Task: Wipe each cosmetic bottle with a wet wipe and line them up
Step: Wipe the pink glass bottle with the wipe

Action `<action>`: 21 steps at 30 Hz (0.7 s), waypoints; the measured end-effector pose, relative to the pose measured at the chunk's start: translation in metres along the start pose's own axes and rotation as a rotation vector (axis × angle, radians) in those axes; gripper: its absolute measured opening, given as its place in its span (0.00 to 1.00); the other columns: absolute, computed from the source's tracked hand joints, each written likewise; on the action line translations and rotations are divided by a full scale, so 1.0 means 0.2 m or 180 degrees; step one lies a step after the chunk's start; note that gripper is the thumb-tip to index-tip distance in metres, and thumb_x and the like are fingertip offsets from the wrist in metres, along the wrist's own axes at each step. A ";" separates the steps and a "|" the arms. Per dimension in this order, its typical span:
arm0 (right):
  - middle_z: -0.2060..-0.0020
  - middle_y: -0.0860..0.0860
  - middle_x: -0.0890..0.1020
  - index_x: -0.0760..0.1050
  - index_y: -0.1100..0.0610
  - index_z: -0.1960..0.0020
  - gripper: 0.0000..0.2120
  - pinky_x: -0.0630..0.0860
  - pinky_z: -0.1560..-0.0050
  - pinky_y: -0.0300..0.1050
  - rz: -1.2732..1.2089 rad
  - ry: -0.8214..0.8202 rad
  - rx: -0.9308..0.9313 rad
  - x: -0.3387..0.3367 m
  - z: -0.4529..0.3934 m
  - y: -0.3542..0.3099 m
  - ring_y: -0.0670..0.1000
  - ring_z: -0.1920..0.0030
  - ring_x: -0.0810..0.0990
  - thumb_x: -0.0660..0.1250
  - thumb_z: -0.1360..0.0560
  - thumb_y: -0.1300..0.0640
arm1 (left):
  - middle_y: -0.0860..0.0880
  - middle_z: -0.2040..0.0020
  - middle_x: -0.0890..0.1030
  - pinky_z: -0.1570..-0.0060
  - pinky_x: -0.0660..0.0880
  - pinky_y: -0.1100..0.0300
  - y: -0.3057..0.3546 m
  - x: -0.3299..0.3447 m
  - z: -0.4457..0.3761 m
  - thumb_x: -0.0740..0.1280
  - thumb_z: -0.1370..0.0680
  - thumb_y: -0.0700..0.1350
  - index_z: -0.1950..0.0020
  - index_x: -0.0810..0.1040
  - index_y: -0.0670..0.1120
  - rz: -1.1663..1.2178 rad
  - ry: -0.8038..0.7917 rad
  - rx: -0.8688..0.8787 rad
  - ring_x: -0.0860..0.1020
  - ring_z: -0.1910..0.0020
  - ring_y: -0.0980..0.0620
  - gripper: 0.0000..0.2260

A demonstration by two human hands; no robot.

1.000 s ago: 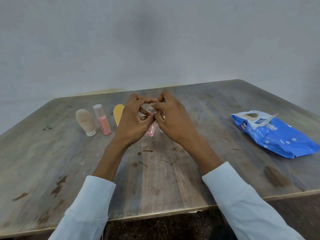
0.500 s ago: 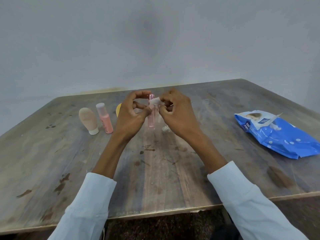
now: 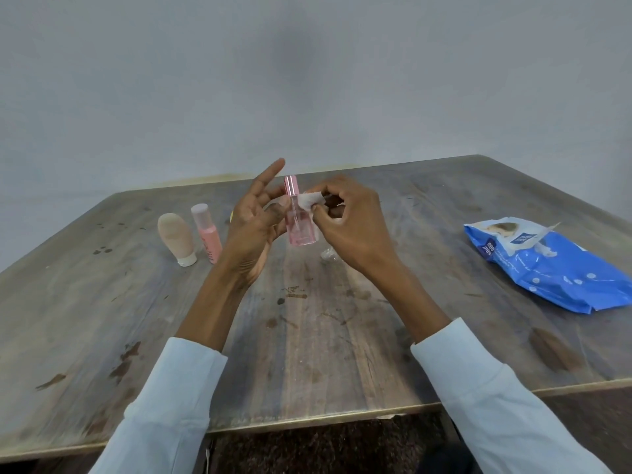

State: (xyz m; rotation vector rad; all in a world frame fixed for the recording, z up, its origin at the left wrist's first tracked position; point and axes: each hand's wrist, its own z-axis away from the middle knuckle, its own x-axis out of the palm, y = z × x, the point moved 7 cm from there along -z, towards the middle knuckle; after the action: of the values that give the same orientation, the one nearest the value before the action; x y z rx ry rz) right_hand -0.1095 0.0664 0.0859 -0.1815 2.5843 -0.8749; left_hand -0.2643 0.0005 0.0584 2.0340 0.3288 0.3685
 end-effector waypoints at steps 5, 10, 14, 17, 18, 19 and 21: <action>0.51 0.49 0.86 0.86 0.58 0.46 0.05 0.84 0.51 0.47 -0.0031 -0.0023 0.0030 0.00 0.00 0.02 0.47 0.54 0.85 0.74 0.21 0.62 | 0.39 0.30 0.81 0.35 0.80 0.48 -0.01 0.00 0.00 0.66 0.15 0.37 0.22 0.75 0.44 -0.0112 0.0077 -0.0056 0.82 0.33 0.42 0.20; 0.53 0.47 0.86 0.87 0.57 0.46 0.07 0.84 0.51 0.39 -0.0097 -0.0331 -0.0018 0.07 0.02 -0.01 0.46 0.53 0.85 0.73 0.21 0.65 | 0.48 0.43 0.87 0.44 0.82 0.52 0.03 -0.09 0.00 0.69 0.18 0.41 0.24 0.76 0.45 0.0036 0.0717 0.0053 0.83 0.40 0.48 0.21; 0.54 0.45 0.87 0.86 0.56 0.44 0.07 0.84 0.55 0.41 -0.0516 -0.0241 0.0815 0.09 0.04 0.10 0.45 0.53 0.87 0.73 0.21 0.61 | 0.45 0.44 0.84 0.38 0.82 0.47 0.07 -0.12 0.01 0.67 0.15 0.36 0.23 0.74 0.42 0.0205 0.1043 0.0240 0.81 0.42 0.47 0.19; 0.51 0.56 0.88 0.84 0.61 0.43 0.08 0.87 0.43 0.50 -0.1541 -0.0140 0.1604 0.12 0.07 0.19 0.57 0.46 0.89 0.73 0.21 0.67 | 0.45 0.44 0.84 0.41 0.83 0.50 0.07 -0.10 0.02 0.66 0.15 0.35 0.23 0.73 0.43 0.0090 0.1087 0.0278 0.83 0.42 0.52 0.19; 0.48 0.59 0.88 0.84 0.62 0.43 0.07 0.85 0.38 0.55 -0.1871 -0.0107 0.1843 0.13 0.08 0.22 0.58 0.45 0.89 0.73 0.21 0.68 | 0.44 0.43 0.84 0.41 0.82 0.52 0.07 -0.09 0.02 0.66 0.15 0.35 0.23 0.73 0.43 -0.0002 0.1083 0.0292 0.84 0.42 0.52 0.19; 0.45 0.61 0.87 0.84 0.63 0.43 0.07 0.82 0.34 0.62 -0.2106 -0.0090 0.2032 0.14 0.09 0.24 0.58 0.45 0.89 0.73 0.21 0.67 | 0.43 0.41 0.85 0.41 0.82 0.52 0.08 -0.08 0.03 0.67 0.15 0.36 0.23 0.73 0.43 -0.0105 0.1083 0.0320 0.84 0.41 0.51 0.20; 0.44 0.58 0.88 0.84 0.60 0.43 0.08 0.75 0.30 0.74 -0.2249 -0.0088 0.2166 0.15 0.10 0.26 0.55 0.46 0.90 0.74 0.21 0.65 | 0.41 0.38 0.85 0.38 0.82 0.47 0.10 -0.07 0.03 0.68 0.15 0.37 0.23 0.72 0.44 -0.0311 0.1084 0.0411 0.84 0.38 0.49 0.20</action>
State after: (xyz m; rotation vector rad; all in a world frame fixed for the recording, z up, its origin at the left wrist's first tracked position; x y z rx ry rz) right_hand -0.1292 0.0903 0.0297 -0.9119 2.0309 -1.9054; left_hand -0.2722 -0.0188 0.0714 2.0686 0.6737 0.6487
